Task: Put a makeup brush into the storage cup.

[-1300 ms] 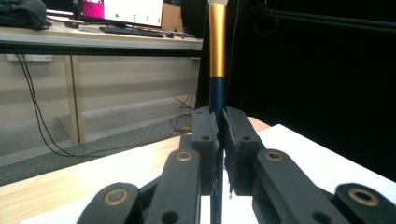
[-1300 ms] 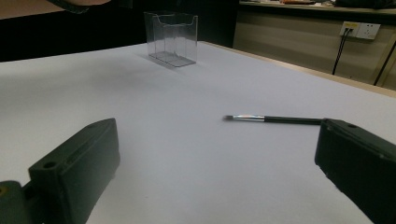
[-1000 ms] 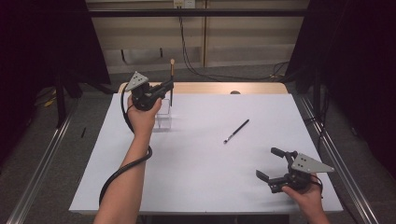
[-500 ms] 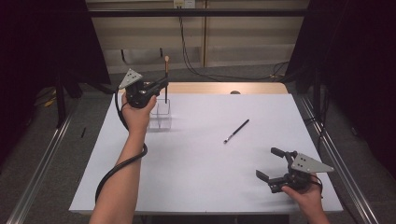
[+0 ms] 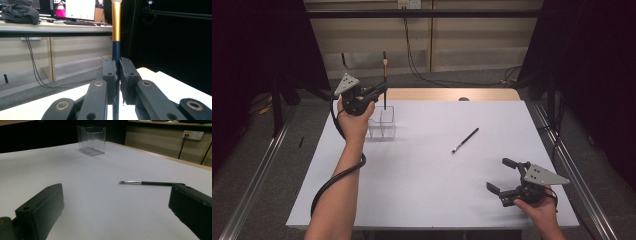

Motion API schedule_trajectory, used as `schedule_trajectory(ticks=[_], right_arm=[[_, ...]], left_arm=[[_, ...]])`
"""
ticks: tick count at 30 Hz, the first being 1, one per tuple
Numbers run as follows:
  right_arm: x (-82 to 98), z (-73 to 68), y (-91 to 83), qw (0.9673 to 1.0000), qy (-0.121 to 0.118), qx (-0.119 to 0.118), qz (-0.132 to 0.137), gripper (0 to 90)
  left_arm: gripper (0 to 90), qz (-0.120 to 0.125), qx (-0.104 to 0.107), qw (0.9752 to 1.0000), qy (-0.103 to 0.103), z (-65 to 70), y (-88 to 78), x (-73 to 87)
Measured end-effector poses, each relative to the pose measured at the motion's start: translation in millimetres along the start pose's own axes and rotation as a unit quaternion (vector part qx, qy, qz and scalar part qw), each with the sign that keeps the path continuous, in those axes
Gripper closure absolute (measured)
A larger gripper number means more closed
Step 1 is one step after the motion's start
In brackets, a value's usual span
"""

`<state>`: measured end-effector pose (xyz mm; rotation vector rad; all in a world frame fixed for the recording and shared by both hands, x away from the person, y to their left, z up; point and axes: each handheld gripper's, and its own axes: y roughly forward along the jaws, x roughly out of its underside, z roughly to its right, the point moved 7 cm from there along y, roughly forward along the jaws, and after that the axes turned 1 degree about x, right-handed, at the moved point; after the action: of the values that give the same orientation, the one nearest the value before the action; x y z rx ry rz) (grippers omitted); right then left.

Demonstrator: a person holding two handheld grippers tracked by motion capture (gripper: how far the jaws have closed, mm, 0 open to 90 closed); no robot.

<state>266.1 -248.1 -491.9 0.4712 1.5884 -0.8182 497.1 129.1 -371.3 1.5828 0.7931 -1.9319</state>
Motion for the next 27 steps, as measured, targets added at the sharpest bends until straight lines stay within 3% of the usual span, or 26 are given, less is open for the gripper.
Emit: schedule_trajectory(ticks=[27], right_arm=[[0.0,-0.9,0.1,1.0,0.005,-0.002,0.003,0.0]], left_arm=[[83.5,0.001,-0.029,0.9995,-0.008,-27.2,-15.6,5.7]])
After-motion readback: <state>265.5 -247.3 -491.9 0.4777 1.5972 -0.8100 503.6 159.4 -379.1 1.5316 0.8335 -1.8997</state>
